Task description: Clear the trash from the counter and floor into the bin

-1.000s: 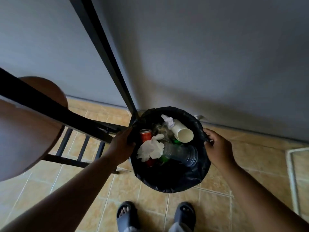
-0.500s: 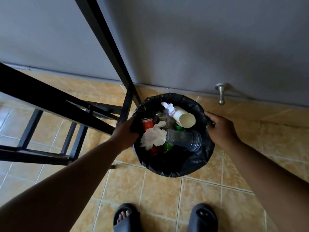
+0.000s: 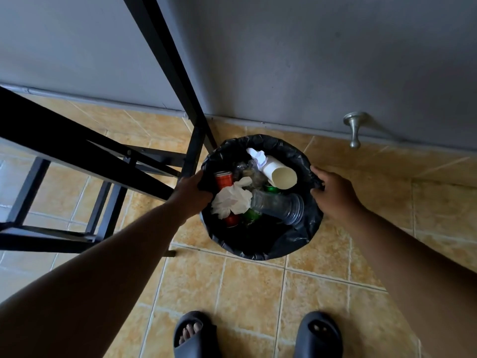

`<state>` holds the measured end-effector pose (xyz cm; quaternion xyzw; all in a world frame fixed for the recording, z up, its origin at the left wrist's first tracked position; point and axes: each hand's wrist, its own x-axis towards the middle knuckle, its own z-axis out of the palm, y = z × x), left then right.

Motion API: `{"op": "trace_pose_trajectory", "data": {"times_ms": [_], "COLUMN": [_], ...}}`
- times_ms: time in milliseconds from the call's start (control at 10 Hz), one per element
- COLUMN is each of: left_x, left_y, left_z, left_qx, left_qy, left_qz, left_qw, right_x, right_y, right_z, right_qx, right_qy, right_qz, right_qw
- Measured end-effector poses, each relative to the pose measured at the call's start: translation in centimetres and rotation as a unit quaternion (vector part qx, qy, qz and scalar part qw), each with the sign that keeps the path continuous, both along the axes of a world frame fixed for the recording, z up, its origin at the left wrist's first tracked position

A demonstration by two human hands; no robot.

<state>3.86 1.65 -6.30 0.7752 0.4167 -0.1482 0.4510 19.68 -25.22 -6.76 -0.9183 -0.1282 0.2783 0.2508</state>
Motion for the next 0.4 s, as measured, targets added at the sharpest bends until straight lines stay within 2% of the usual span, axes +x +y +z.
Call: {"op": "trace_pose_trajectory", "data": {"times_ms": [200,300,400], "left_x": [0.2,0.4,0.5], "left_y": [0.1,-0.1,-0.4], "left_z": [0.6,1.9,4.3], "left_qx": [0.0,0.032,0.059], "left_qy": [0.017,0.011,0.011], "left_qz": [-0.03,-0.063,-0.097], "left_qw": [0.999,0.997,0.993], "right_x": [-0.1,-0.2,-0.4], "right_y": [0.7,1.1,1.2], "right_z": [0.5,1.9,4.6], "right_qx": [-0.03,-0.056,-0.042], "right_qy": [0.019,0.001,-0.031], "right_qz": [0.008,0.033,0.036], "right_qw": [0.999,0.998,0.998]}}
